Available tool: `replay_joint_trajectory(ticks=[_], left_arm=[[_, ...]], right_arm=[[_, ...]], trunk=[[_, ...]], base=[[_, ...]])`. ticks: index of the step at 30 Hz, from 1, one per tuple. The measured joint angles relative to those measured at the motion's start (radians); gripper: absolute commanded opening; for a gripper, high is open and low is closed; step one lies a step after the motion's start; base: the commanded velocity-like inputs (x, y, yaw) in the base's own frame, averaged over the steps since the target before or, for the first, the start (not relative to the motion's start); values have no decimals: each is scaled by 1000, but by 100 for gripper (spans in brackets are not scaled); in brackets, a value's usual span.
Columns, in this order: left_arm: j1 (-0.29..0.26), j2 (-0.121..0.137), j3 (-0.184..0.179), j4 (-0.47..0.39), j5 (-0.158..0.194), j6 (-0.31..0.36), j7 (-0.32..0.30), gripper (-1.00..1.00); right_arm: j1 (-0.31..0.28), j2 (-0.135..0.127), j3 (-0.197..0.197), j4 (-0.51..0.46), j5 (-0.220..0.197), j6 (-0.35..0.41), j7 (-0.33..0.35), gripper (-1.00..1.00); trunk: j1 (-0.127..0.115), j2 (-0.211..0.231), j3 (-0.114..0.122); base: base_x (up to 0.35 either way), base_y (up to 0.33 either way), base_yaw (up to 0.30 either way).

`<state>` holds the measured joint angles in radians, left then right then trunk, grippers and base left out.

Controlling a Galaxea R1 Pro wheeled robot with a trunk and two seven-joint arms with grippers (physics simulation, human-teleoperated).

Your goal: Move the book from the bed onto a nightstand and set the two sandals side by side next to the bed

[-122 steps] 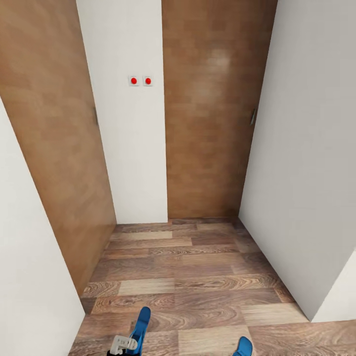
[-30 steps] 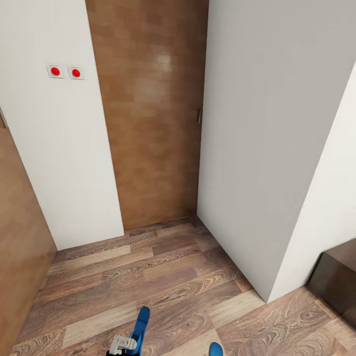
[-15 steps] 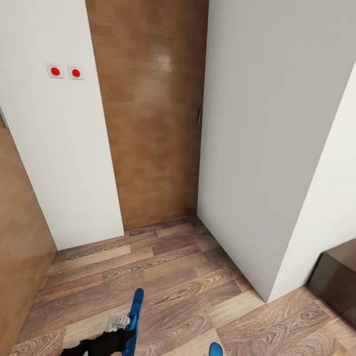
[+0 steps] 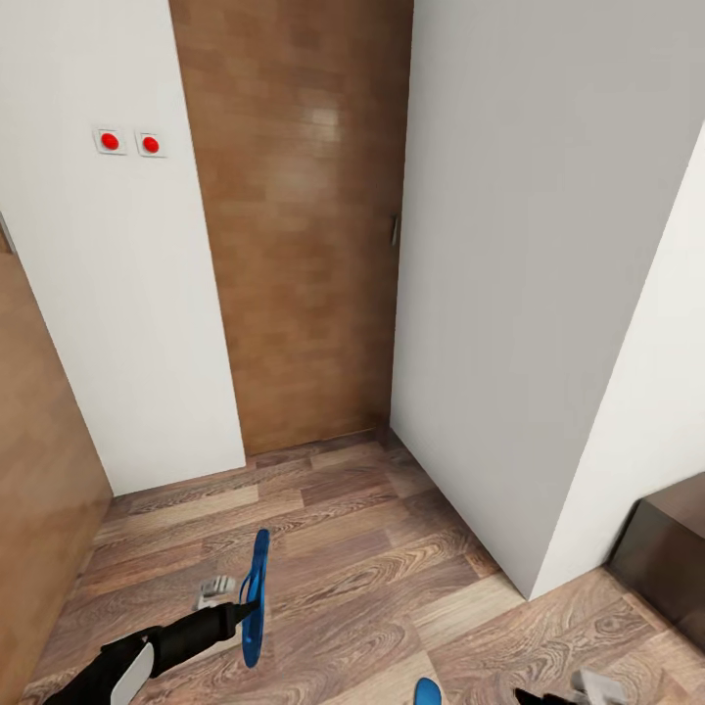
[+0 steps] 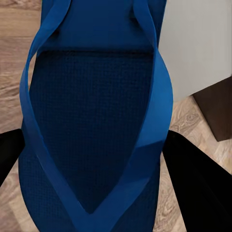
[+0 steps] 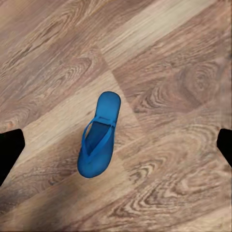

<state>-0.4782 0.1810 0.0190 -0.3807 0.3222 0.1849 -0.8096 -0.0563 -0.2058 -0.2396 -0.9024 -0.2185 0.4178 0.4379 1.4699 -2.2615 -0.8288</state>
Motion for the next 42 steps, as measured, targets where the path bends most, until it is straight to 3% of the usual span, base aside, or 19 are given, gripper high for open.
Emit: replay_joint_trajectory(ticks=[1,2,4,6,8,10,13,18,26,29,31,35,42], left_arm=[[0,0,0,0,2,0,0,-100],[0,0,0,0,2,1,0,-100],[1,0,-1,-1,3,1,1,-100],[1,0,-1,-1,4,1,0,-100],[1,0,-1,-1,4,1,0,-100],[1,-1,-1,-1,4,1,0,-100],[2,-3,-1,-1,4,1,1,-100],[2,-4,-2,-1,4,1,1,-100],[2,-6,-2,-1,4,1,3,-100],[2,-6,-2,-1,4,1,4,-100],[2,-6,-2,-1,4,1,6,-100],[2,-6,-2,-1,3,1,27,-100],[3,-7,-2,-1,5,2,51,-100]], right_arm=[[-2,24,2,-34,7,66,-93,100],[-3,42,2,-47,10,96,-140,100],[-24,136,5,-79,16,183,-305,100],[-69,210,6,-86,30,217,-417,100],[-131,256,5,-81,51,238,-511,100],[-195,279,6,-62,59,249,-587,100],[-276,297,9,4,63,258,-646,100],[-354,302,10,106,64,260,-660,100],[-392,304,12,186,61,293,-658,100],[-394,304,13,189,57,400,-609,100],[-395,305,14,190,57,475,-531,100],[-395,304,14,190,57,519,-475,100],[-396,306,15,190,60,528,-462,100]], trunk=[[0,0,0],[0,0,0],[0,0,0],[0,0,0],[0,0,0],[0,0,0],[0,0,0],[0,0,0],[0,0,0],[0,0,0],[0,0,0],[0,0,0],[0,0,0]], base=[[0,0,0],[0,0,0],[0,0,0],[0,0,0],[0,0,0],[0,0,0],[0,0,0],[0,0,0],[0,0,0],[0,0,0],[0,0,0],[0,0,0],[0,0,0]])
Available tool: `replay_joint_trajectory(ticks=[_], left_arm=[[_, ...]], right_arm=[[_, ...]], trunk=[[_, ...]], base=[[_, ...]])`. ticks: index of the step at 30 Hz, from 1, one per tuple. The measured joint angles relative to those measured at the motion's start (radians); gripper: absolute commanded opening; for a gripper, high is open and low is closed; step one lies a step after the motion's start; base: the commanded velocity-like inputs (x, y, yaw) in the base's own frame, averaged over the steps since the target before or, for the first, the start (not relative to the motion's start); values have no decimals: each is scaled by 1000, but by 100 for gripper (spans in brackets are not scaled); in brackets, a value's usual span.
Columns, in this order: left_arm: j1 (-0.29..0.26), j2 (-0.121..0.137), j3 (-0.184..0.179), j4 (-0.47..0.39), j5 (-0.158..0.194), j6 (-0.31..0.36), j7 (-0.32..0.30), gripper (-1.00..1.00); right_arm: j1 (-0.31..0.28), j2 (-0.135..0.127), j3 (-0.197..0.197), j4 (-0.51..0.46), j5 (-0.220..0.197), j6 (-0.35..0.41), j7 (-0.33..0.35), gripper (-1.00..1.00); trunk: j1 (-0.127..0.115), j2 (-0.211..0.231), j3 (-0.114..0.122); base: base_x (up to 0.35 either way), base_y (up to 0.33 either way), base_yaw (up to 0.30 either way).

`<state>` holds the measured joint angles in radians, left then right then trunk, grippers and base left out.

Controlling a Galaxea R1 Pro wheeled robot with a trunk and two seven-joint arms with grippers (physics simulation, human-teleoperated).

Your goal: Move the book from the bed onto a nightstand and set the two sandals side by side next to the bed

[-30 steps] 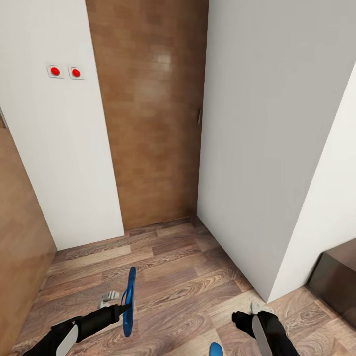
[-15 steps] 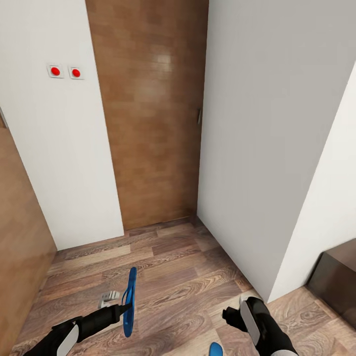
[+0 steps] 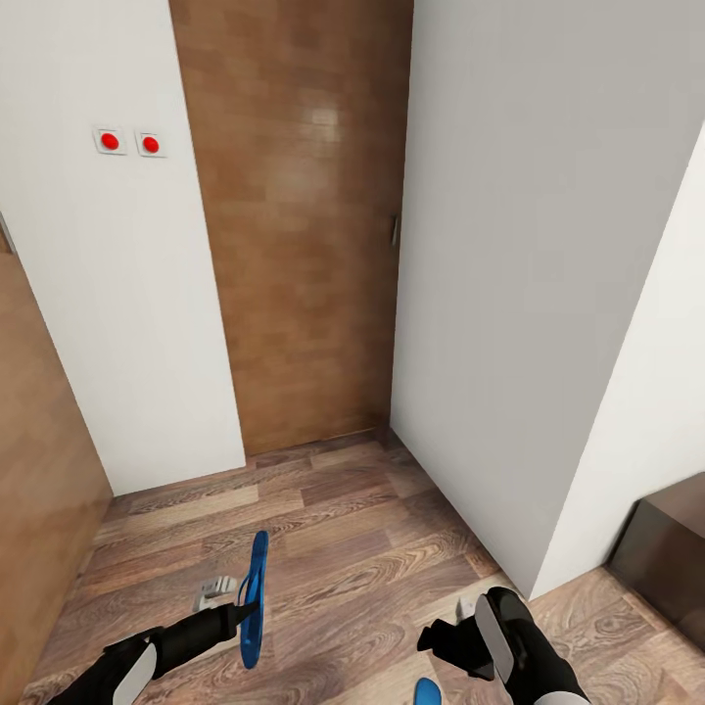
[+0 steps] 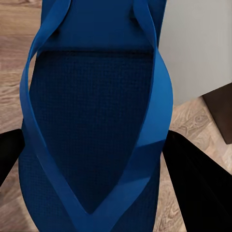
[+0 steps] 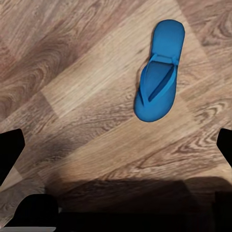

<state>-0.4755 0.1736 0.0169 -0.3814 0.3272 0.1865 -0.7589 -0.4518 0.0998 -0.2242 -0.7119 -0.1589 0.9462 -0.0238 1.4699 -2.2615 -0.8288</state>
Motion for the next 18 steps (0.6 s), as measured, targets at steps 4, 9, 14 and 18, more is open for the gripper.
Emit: replay_joint_trajectory(ticks=[4,9,14,18], left_arm=[[0,0,0,0,0,1,3,-100],[0,0,-1,0,-1,1,3,-100],[0,0,0,0,-1,1,4,-100],[1,0,0,0,-2,1,4,-100]], right_arm=[[0,0,0,0,0,1,1,100],[0,1,0,0,1,1,1,100],[0,3,0,1,1,0,2,100],[0,3,0,1,1,-3,1,100]], trunk=[[0,0,0],[19,-35,-16],[38,-70,-31],[54,-98,-44]], base=[[0,0,0],[0,0,0],[0,0,0],[0,0,0]])
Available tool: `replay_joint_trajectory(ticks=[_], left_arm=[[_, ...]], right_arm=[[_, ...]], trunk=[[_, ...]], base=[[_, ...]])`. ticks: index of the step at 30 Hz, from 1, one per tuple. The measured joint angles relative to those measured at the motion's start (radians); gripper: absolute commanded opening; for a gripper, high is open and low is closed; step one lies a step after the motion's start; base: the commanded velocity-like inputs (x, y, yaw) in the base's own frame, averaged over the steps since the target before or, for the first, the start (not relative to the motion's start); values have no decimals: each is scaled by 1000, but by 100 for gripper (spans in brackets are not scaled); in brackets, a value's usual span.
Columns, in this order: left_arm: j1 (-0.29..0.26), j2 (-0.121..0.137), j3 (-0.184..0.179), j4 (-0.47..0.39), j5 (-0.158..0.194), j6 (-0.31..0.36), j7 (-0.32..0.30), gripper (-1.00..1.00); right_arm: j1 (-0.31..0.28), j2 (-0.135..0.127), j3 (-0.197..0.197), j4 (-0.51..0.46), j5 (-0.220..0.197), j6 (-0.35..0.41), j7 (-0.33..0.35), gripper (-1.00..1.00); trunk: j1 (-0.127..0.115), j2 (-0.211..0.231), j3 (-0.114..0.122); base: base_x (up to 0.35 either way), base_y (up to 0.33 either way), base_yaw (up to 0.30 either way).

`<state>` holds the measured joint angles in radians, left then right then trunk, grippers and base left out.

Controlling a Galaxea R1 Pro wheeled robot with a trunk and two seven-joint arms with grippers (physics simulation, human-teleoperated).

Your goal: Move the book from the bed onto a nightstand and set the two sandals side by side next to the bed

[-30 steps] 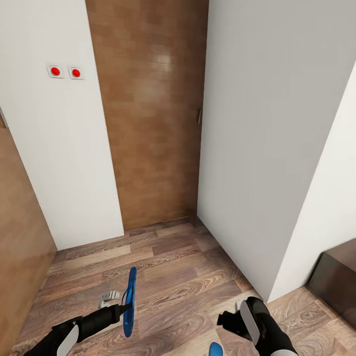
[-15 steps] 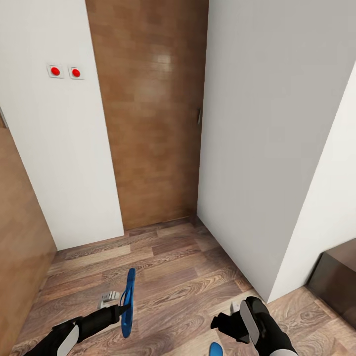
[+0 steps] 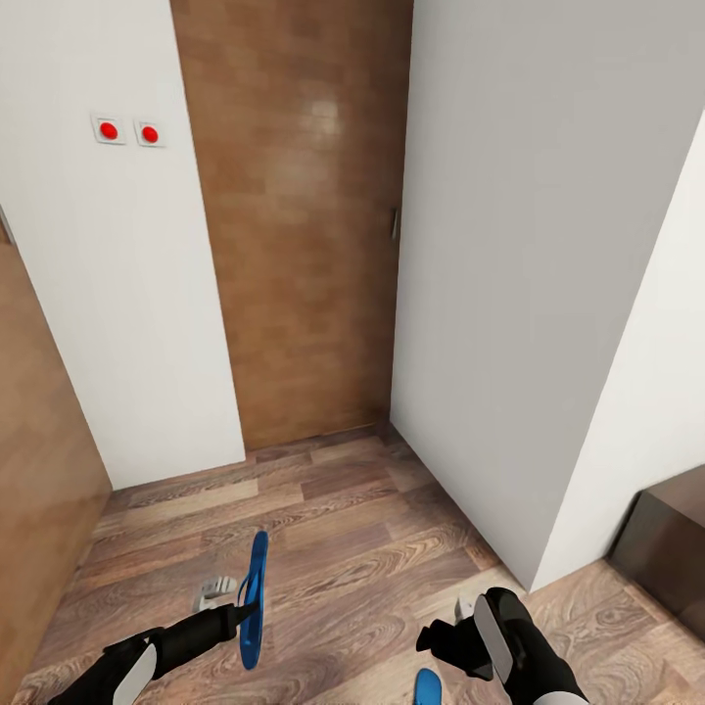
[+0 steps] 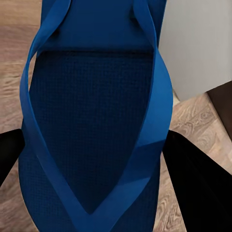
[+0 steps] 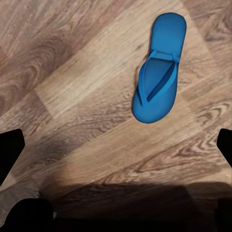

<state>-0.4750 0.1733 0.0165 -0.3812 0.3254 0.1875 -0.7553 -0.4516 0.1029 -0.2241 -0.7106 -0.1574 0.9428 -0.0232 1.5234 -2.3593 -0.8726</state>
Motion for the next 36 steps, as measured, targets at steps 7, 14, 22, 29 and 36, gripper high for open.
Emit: replay_joint_trajectory(ticks=[7,14,22,29,36], left_arm=[[0,-4,0,0,1,0,-1,-100],[0,-6,0,0,1,0,-1,-100],[0,-6,0,0,1,0,-2,-100],[0,-6,0,0,1,0,-3,-100],[0,-6,0,0,1,0,-2,-100]], right_arm=[[0,0,0,0,1,-3,0,100],[0,2,1,0,2,-4,0,100],[0,2,1,0,2,-5,0,100],[0,3,2,0,2,-5,0,100],[0,3,2,0,2,-5,0,100]], trunk=[[27,-49,-22],[54,-98,-44],[78,-141,-70],[81,-142,-97],[84,-144,-125]], base=[[0,0,0],[0,0,0],[0,0,0],[0,0,0],[0,0,0]])
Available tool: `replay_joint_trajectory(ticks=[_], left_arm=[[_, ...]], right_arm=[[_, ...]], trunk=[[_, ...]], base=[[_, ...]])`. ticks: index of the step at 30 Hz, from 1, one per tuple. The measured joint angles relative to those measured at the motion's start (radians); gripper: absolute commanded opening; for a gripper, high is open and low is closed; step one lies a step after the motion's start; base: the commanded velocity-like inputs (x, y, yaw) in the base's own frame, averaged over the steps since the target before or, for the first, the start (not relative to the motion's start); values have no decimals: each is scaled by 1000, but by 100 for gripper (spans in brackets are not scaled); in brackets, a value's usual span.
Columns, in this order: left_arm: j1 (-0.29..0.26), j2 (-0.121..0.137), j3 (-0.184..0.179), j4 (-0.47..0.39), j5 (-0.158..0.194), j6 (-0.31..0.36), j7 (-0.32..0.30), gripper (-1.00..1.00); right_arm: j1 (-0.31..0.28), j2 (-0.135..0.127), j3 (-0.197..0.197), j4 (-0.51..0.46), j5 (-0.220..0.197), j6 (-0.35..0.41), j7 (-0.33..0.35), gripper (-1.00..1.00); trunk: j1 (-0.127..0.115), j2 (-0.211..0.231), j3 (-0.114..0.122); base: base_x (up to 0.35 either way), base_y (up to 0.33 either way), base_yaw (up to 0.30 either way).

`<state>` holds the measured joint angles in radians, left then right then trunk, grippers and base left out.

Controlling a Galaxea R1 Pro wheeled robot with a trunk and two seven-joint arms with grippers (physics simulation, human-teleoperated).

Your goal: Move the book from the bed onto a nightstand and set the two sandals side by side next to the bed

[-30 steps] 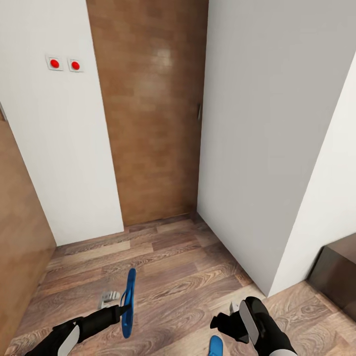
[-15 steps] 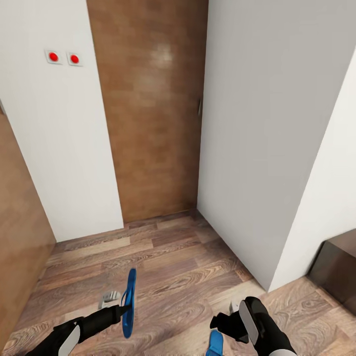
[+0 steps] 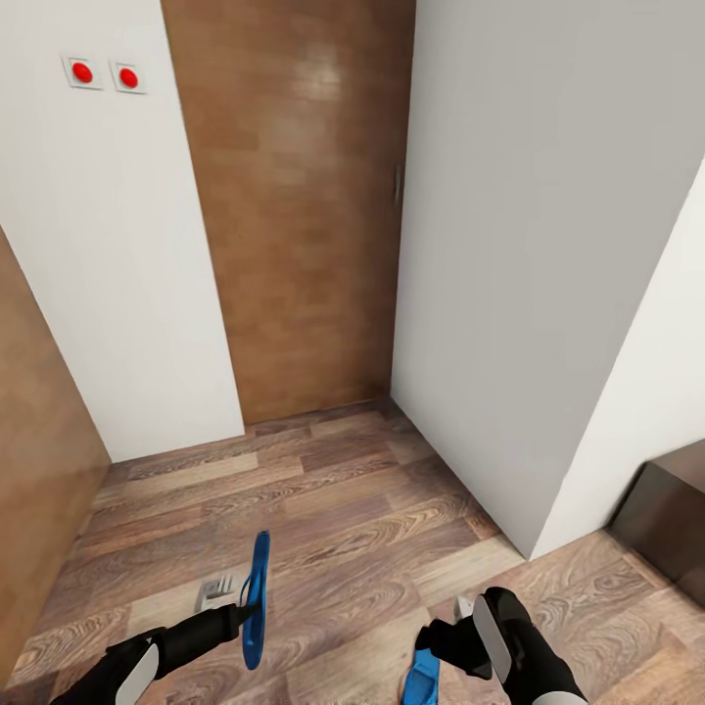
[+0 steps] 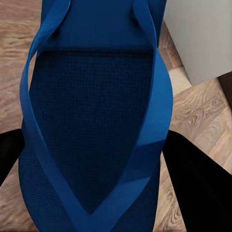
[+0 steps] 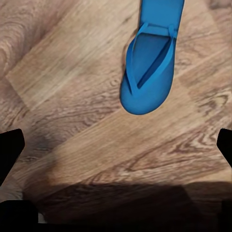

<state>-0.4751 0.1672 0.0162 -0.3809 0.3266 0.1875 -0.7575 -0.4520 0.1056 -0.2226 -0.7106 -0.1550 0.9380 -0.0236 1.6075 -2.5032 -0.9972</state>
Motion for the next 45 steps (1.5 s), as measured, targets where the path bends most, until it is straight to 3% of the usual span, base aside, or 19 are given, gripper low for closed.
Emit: replay_joint_trajectory(ticks=[19,22,23,24,27,32,45], left_arm=[[0,0,0,0,0,0,1,-100],[0,0,0,0,0,0,1,-100],[0,0,0,0,0,0,1,-100],[0,0,0,0,0,0,1,-100],[0,0,0,0,0,0,1,-100],[0,0,0,0,0,0,1,-100],[0,0,0,0,0,0,1,-100]], right_arm=[[0,1,9,1,1,-13,-3,100],[1,1,38,2,3,-85,-5,100],[0,1,62,3,4,-148,-6,100],[0,1,132,21,4,-315,-7,100],[0,1,196,81,6,-412,-8,100],[1,2,218,128,6,-441,-8,100],[0,1,219,130,7,-442,-7,100]], trunk=[[9,-4,-74],[10,-5,-85],[10,-5,-89],[11,-6,-93],[12,-6,-105],[14,-8,-124],[20,-11,-174]], base=[[0,0,0],[0,0,0],[0,0,0],[0,0,0],[0,0,0],[0,0,0],[0,0,0]])
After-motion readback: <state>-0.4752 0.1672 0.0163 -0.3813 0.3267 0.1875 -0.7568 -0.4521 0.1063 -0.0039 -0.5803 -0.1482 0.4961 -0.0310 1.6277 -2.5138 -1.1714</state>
